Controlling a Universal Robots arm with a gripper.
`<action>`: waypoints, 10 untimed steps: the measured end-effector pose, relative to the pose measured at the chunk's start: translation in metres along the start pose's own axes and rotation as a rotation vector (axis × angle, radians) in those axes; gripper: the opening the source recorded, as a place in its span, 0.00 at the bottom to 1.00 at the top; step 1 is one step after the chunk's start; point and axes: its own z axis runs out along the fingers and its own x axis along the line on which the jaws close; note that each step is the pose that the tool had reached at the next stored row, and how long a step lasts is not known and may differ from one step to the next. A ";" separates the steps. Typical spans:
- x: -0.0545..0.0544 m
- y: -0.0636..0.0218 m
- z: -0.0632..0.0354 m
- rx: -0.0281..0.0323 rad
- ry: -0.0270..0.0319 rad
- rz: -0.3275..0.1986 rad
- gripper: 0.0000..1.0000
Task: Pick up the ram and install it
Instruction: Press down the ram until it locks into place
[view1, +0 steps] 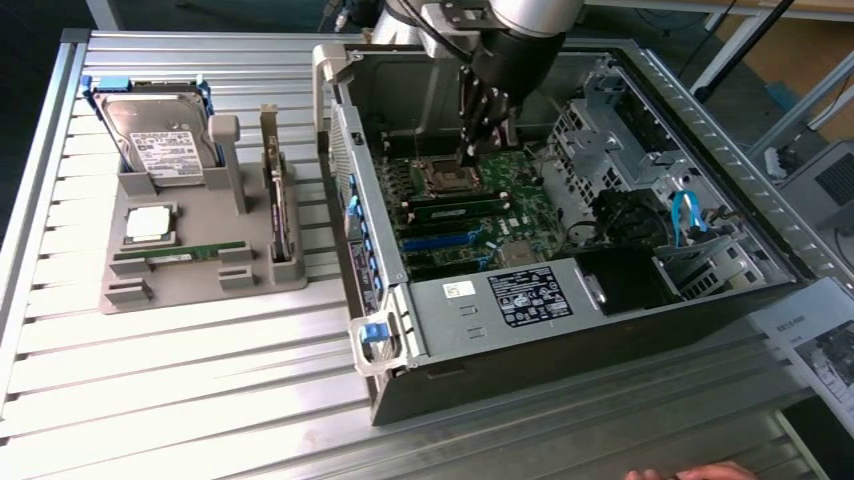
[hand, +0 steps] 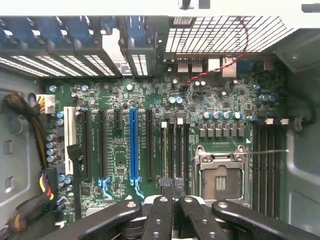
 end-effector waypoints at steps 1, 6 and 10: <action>0.000 0.0000 -0.0040 -0.0001 0.0002 0.000 0.10; -0.001 0.0001 -0.0178 -0.0005 0.0008 0.000 0.10; -0.001 0.0001 -0.0269 -0.0006 0.0009 0.000 0.10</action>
